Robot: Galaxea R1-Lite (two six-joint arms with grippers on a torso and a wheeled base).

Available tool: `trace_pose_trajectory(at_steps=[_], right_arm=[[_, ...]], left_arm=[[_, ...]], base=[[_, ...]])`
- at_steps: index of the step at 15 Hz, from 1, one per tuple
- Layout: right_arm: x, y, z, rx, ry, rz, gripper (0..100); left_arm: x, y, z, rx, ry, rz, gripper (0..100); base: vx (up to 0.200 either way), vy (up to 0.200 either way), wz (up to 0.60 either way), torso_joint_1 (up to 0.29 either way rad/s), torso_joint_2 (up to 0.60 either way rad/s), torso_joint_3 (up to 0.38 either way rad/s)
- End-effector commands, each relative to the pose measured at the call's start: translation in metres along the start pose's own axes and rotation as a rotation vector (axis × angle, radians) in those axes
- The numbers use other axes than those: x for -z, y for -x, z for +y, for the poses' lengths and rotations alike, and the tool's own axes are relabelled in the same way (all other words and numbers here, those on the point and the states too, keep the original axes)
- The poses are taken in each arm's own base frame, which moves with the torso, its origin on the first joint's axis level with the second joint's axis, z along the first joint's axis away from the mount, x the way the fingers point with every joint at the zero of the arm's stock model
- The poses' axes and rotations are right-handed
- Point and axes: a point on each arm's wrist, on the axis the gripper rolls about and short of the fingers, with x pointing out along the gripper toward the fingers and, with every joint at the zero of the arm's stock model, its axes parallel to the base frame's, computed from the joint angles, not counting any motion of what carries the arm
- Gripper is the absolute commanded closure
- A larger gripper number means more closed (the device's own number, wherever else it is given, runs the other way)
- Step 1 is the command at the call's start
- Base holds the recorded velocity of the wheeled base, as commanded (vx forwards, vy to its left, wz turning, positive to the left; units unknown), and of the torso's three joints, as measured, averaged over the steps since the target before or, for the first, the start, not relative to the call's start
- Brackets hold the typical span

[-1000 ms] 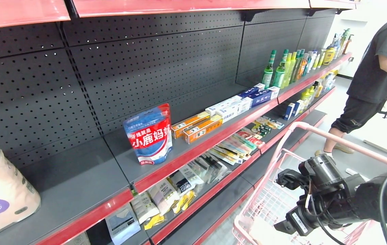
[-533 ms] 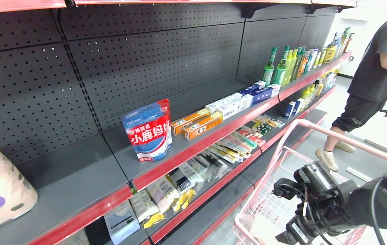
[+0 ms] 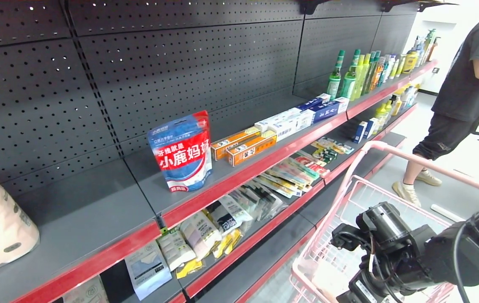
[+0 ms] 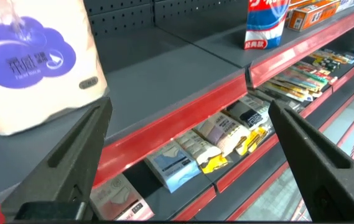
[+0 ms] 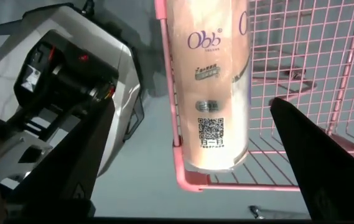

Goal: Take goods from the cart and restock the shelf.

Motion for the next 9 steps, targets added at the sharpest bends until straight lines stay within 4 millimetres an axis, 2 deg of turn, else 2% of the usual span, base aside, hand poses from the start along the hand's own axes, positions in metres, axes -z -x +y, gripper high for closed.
trace_pose_trajectory(at_steps=[1,9], right_arm=[[-0.0021,0.0012,0.0018,-0.001,0.008,-0.009,0],[-0.0049,-0.003,0.0024,0.012,0.033,0.0,0]], left_arm=[[0.0001,0.0,0.0,0.0,0.0,0.001,0],[0.0001,0.0,0.0,0.0,0.0,0.001,0]], base=[[0.0,0.0,0.0,-0.149,0.34,0.203],[0.0,0.0,0.0,-0.149,0.35,0.198]])
